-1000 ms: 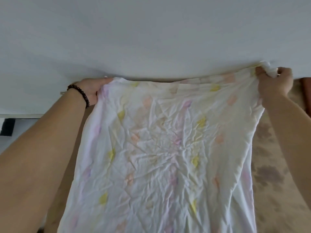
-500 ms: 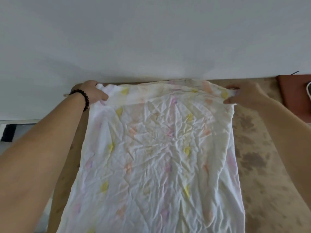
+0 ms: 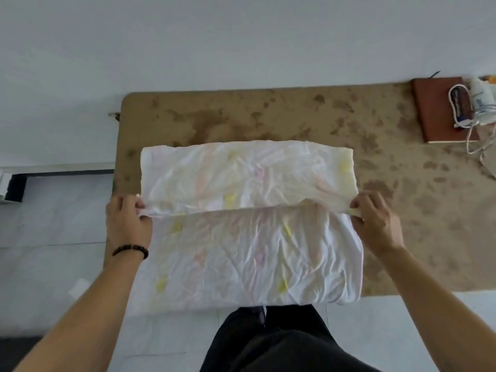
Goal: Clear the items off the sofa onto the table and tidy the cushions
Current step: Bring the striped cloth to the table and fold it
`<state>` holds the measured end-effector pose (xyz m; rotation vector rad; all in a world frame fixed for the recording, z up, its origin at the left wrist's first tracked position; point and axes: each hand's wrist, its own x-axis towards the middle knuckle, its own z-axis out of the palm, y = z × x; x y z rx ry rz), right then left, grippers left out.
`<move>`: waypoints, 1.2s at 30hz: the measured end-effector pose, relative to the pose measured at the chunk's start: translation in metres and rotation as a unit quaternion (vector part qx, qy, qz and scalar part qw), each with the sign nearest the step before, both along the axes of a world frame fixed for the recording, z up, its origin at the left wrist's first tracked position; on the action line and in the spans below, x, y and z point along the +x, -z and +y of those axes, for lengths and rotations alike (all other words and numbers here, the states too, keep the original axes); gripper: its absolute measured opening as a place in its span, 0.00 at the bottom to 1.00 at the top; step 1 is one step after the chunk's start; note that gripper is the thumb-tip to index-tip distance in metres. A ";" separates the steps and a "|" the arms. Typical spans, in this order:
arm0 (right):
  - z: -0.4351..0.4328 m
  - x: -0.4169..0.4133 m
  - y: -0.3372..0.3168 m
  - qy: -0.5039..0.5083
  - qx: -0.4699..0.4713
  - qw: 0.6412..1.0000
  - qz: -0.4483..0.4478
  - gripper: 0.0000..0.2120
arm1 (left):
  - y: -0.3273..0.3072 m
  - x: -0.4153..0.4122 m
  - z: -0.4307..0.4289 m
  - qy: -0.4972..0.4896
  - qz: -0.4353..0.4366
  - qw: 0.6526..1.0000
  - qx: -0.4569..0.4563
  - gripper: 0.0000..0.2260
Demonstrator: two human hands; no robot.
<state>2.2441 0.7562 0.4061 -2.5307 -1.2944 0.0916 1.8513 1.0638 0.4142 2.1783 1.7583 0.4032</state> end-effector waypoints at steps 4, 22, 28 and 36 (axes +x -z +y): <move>-0.057 -0.048 0.033 -0.062 -0.158 0.984 0.049 0.21 | 0.032 -0.067 -0.060 0.074 0.177 0.975 -0.110 0.27; -0.104 -0.080 0.020 -0.022 -0.193 0.981 0.013 0.18 | 0.031 -0.104 -0.080 0.204 0.237 0.946 -0.080 0.14; -0.082 -0.078 -0.004 -0.044 -0.398 0.914 0.067 0.28 | 0.027 -0.108 -0.086 0.256 0.315 0.910 -0.089 0.20; 0.006 -0.038 -0.014 -0.032 -0.186 0.982 0.012 0.19 | 0.011 -0.021 -0.025 0.228 0.215 0.950 -0.002 0.19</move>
